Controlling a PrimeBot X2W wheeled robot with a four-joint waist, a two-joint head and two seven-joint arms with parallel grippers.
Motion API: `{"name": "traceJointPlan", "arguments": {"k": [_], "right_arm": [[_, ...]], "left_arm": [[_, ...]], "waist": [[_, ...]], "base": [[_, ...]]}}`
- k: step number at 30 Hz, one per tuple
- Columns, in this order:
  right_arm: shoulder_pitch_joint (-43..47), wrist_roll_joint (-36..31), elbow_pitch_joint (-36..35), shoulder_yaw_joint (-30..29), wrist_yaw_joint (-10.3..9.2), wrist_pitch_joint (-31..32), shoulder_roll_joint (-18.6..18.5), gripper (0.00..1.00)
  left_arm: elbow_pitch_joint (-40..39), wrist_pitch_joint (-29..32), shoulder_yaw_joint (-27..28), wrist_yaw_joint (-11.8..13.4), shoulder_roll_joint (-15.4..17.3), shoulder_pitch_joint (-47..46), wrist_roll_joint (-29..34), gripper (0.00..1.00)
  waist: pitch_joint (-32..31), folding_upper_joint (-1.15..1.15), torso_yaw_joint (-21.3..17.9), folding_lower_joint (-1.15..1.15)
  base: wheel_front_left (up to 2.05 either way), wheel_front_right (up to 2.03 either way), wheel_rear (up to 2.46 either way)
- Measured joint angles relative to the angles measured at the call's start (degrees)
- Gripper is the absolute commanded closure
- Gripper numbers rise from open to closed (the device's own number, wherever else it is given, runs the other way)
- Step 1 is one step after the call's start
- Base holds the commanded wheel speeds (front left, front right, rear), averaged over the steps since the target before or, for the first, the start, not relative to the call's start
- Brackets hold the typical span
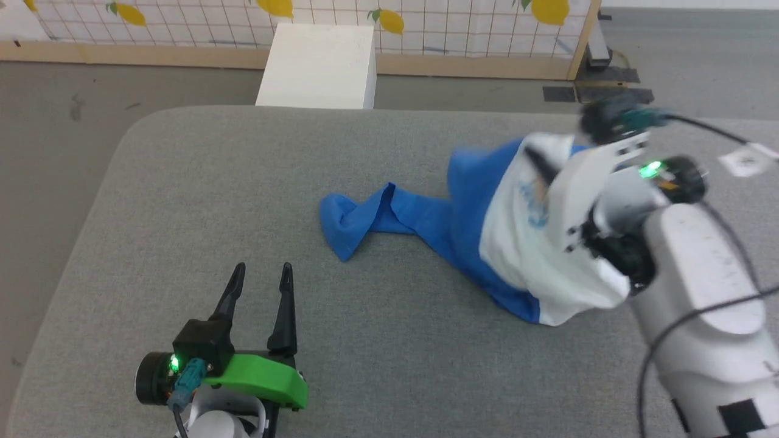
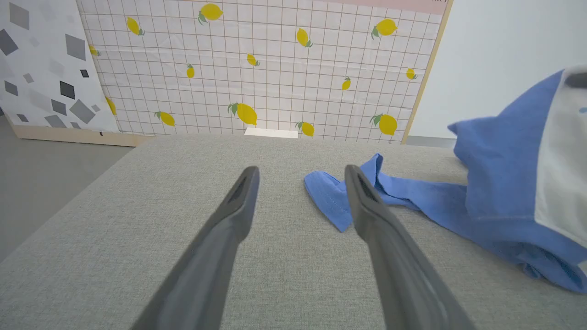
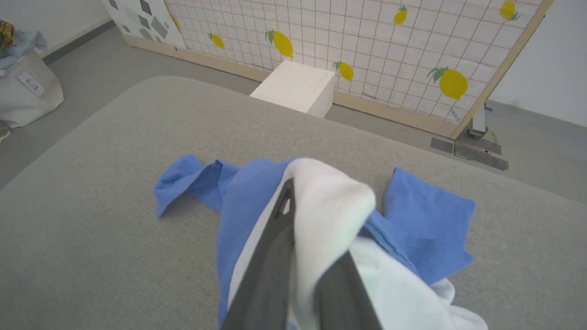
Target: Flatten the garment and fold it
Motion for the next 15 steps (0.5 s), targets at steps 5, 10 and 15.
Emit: {"name": "traceJointPlan", "arguments": {"k": [5, 10, 15], "right_arm": [[5.82, -3.25, -11.65, -10.45, 0.00, -7.57, -2.72, 1.00], [18.19, -9.29, -21.75, -27.04, -0.01, -7.23, -0.32, 1.00], [29.35, -11.76, -23.61, -39.34, -0.01, -4.03, 4.22, 1.00]], "left_arm": [[0.01, 0.00, 0.23, 0.03, -0.04, 0.33, 0.01, 0.00], [0.02, 0.00, 0.07, -0.27, -0.08, 1.76, 0.02, 0.00], [0.21, 0.00, -0.94, -0.51, -0.10, 1.94, -0.02, 0.00]], "waist": [[-1.43, 0.00, -1.14, 0.00], [-2.65, 0.00, -3.17, 0.00], [-3.52, 0.00, -5.14, 0.00]], "base": [[0.00, 0.00, 0.00], [0.00, 0.00, 0.00], [0.00, 0.00, 0.00]]}}
